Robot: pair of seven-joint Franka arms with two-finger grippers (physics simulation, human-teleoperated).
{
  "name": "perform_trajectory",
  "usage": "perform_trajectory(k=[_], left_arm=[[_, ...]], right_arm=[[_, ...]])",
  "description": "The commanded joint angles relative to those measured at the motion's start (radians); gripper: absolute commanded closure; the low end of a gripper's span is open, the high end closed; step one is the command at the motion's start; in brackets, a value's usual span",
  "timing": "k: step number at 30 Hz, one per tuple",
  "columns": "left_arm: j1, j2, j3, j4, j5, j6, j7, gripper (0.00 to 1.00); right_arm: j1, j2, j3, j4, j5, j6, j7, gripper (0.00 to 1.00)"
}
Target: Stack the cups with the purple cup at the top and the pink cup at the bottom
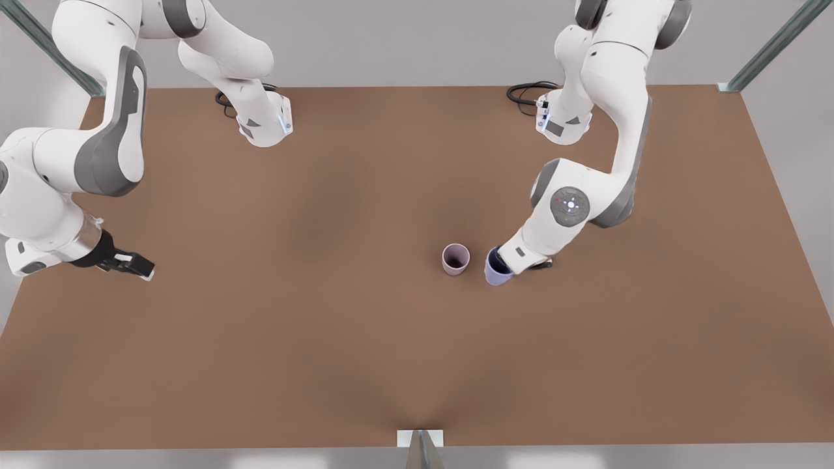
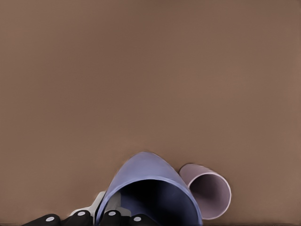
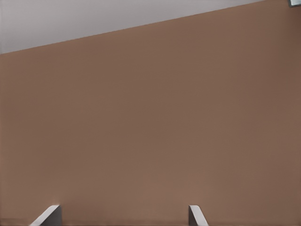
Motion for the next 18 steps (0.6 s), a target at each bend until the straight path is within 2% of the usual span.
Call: perform_trajectory(k=[1,7,18], left_arm=[[-0.022,0.005,-0.001,0.01,-0.028,-0.077,-0.297,0.79],[-0.056,0.028,-0.074,0.035,-0.038,-0.075,-0.432,0.79],[-0.064,0.082,-0.08,0.043,-0.054,-0.068,-0.437,0.79]], right_arm=[[0.0,0.0,-0.001,0.001,0.002,-0.007,-0.106,0.0],[-0.002,0.005,-0.001,0.001,0.006,0.003,-0.108,0.0],[-0.003,0.006,-0.001,0.002,0.002,0.005,-0.108,0.0]])
